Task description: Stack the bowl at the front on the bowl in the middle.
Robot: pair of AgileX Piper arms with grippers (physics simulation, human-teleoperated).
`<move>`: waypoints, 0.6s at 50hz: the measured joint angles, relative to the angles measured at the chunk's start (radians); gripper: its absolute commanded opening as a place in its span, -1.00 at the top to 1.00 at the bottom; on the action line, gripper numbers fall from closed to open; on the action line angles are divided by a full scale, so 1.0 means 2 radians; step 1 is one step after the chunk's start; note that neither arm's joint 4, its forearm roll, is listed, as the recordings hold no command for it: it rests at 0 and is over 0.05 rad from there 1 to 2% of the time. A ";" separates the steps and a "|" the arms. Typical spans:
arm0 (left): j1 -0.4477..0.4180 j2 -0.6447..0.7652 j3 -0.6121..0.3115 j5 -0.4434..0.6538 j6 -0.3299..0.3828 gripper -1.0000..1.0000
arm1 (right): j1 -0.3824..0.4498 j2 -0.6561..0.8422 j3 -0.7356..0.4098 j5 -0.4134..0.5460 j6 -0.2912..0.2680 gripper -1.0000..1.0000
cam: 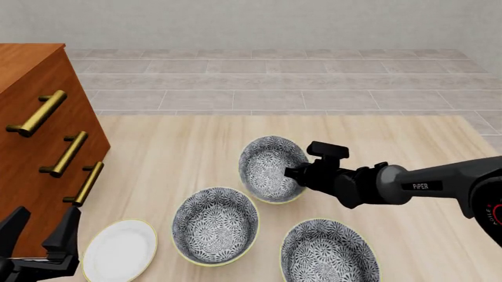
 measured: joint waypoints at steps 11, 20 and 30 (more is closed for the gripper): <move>0.002 -0.011 0.000 0.007 -0.001 -1.00 | 0.004 -0.002 0.001 -0.009 0.015 1.00; 0.002 -0.009 0.000 0.003 0.000 -1.00 | 0.001 -0.009 0.004 -0.009 0.019 1.00; 0.002 -0.012 -0.001 0.005 0.000 -1.00 | -0.011 -0.035 -0.003 0.005 0.013 1.00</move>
